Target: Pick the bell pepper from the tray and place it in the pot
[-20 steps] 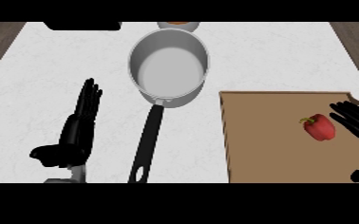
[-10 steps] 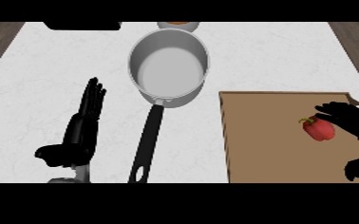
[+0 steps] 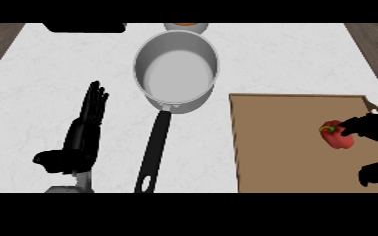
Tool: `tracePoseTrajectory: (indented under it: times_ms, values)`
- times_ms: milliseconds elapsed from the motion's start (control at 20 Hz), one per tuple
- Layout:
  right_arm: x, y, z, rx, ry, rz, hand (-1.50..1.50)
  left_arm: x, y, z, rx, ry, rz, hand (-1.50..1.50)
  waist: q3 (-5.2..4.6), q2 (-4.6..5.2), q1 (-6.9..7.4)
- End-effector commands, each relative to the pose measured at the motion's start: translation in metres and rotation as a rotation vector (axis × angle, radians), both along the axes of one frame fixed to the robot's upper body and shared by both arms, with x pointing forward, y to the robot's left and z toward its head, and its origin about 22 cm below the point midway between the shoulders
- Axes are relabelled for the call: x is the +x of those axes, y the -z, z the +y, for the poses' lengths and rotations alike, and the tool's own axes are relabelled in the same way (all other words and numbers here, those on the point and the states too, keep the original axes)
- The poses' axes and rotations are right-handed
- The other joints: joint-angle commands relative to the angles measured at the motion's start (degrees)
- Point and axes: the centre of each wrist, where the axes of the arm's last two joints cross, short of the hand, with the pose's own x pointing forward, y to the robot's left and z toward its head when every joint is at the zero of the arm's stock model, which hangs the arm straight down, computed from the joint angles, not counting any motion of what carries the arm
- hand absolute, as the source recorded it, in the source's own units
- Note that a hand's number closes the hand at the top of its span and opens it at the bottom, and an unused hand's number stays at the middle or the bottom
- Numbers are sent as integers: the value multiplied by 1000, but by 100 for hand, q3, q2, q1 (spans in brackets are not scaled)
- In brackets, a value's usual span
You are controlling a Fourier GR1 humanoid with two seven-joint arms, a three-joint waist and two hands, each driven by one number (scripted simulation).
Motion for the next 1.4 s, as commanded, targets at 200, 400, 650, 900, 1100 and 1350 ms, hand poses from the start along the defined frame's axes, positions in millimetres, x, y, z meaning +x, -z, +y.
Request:
tracePoseTrajectory:
  times_ms: [200, 400, 650, 900, 1100, 1350]
  values:
    - [-5, 4, 16, 111, -27, -206, 150, 0, -22, 9, 4, 3, 6, 0, 106, 16, 28]
    - [12, 48, 113, 190, 187, 70, 150, 1, -8, -10, -1, 45, -3, 0, 13, 149, 363]
    - [16, 47, 132, 196, 294, 133, 150, 3, -13, -12, 7, 60, -25, 0, -20, 171, 528]
    - [33, 21, 171, 226, 374, 56, 150, 4, -12, -13, 19, 77, -14, 0, -15, 42, 625]
    - [47, -6, 198, 223, 456, -29, 150, 4, -10, -18, 19, 98, -3, 0, -27, 17, 675]
    - [61, -32, 216, 227, 621, -108, 150, 6, -12, -23, 19, 113, -5, 0, -7, -23, 752]
